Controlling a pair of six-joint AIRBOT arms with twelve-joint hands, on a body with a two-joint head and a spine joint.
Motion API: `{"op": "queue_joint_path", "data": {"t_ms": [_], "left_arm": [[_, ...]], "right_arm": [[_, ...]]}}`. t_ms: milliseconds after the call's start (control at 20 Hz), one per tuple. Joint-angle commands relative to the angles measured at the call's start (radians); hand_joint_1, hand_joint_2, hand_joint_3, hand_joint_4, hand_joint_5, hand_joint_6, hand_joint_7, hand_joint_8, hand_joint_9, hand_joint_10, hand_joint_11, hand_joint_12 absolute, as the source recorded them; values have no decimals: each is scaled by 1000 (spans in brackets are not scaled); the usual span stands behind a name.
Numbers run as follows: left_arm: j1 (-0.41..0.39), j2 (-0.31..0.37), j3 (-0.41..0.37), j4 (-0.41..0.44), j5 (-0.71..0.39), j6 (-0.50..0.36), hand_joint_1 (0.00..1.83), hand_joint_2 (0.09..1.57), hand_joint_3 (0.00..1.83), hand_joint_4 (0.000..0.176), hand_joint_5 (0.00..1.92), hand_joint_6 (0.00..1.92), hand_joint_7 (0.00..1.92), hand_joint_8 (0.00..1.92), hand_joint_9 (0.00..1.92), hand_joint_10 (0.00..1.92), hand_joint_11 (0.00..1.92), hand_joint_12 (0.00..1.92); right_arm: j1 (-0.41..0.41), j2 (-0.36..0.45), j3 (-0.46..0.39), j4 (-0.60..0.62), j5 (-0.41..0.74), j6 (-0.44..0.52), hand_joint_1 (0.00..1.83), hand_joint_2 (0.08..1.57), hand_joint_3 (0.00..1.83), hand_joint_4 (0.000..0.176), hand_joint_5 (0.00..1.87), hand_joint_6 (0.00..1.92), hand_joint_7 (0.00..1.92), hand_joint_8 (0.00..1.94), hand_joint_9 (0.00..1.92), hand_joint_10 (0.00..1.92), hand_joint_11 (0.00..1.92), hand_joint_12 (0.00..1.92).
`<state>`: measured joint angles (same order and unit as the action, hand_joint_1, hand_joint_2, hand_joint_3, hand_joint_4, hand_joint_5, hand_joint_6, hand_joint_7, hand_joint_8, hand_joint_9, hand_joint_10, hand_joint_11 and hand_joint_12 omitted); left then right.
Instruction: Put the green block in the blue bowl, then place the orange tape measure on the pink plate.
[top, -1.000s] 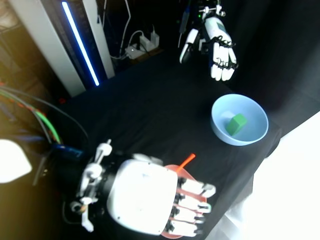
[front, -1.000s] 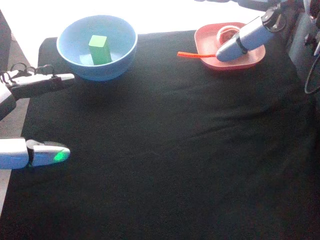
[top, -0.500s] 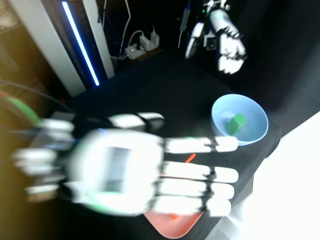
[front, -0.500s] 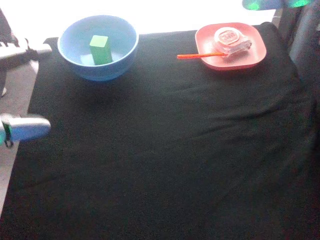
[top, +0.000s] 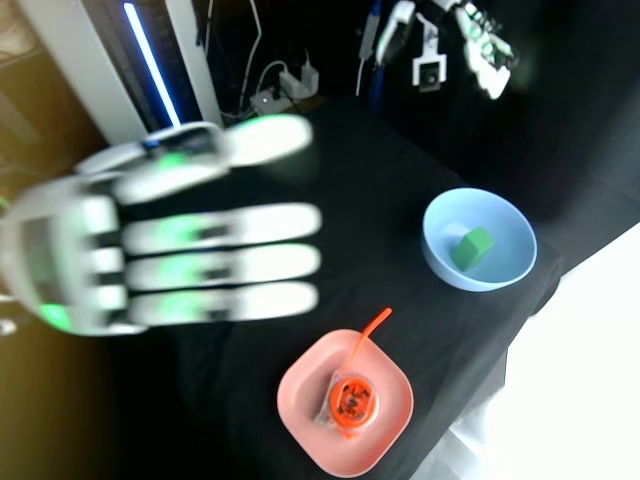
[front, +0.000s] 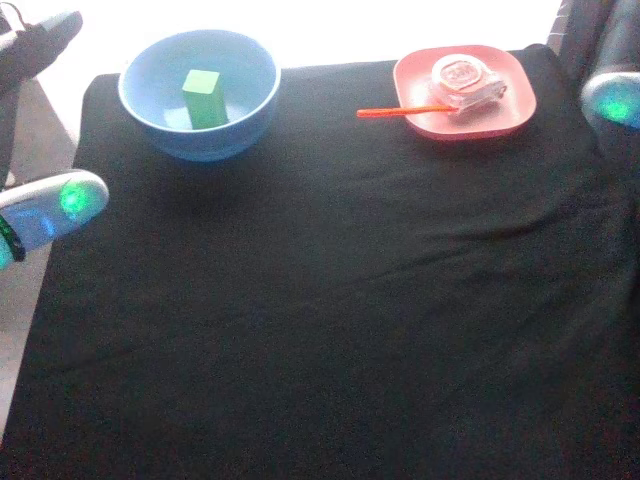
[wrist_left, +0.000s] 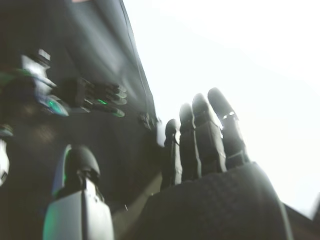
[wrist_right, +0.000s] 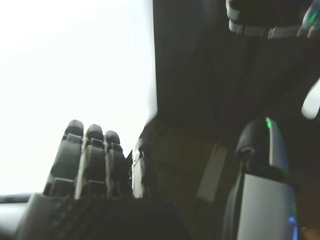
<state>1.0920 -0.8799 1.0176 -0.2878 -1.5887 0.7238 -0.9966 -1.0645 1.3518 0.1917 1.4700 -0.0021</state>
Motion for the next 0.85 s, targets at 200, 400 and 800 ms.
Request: {"op": "queue_joint_path", "data": {"t_ms": [200, 400, 800], "left_arm": [[4, -49, -4, -18, -144, -32, 217, 1098, 0, 90, 145, 0, 234, 1, 181, 0, 0, 383], [37, -52, -7, -42, -144, -46, 327, 1068, 0, 86, 189, 1, 245, 1, 221, 4, 0, 268], [-19, -24, -24, 38, -145, -11, 48, 1143, 0, 86, 0, 0, 4, 0, 46, 0, 0, 323]], "right_arm": [[-77, -34, -47, 169, 293, 6, 627, 872, 29, 176, 0, 0, 0, 0, 0, 0, 0, 0], [-83, -45, -46, 152, 293, 6, 709, 947, 14, 148, 0, 0, 0, 0, 0, 0, 0, 0], [-85, -12, -114, -12, 294, -9, 592, 1010, 0, 91, 44, 3, 204, 5, 230, 18, 175, 95]]}}
